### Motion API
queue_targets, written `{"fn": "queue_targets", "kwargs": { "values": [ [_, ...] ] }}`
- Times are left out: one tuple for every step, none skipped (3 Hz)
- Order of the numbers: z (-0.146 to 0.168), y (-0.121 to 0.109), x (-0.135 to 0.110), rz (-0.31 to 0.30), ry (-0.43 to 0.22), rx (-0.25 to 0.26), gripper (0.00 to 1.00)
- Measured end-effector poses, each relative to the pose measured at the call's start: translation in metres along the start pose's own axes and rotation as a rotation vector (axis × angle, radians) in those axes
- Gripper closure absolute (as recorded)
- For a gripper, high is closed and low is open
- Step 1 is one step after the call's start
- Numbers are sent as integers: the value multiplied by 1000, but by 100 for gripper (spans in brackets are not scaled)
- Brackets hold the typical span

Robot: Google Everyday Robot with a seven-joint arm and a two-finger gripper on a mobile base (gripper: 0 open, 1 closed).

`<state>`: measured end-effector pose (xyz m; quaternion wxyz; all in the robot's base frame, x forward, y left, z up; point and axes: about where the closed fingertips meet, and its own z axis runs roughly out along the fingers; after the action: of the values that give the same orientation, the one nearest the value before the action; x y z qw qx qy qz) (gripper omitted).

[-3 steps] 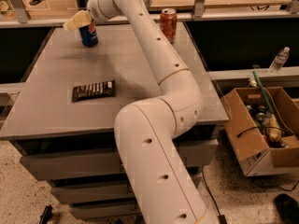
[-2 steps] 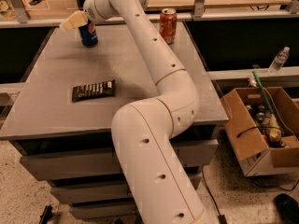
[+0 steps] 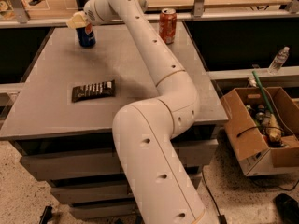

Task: Move pepsi can near rxbar chocolate

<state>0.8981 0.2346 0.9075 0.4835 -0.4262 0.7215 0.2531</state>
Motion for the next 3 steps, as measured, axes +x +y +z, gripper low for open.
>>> {"fn": "queue_targets", "kwargs": {
  "values": [
    [-9, -5, 11, 22, 27, -2, 63],
    [-21, -13, 14, 40, 36, 19, 86],
    [-38, -13, 11, 59, 42, 32, 100]
  ]
}}
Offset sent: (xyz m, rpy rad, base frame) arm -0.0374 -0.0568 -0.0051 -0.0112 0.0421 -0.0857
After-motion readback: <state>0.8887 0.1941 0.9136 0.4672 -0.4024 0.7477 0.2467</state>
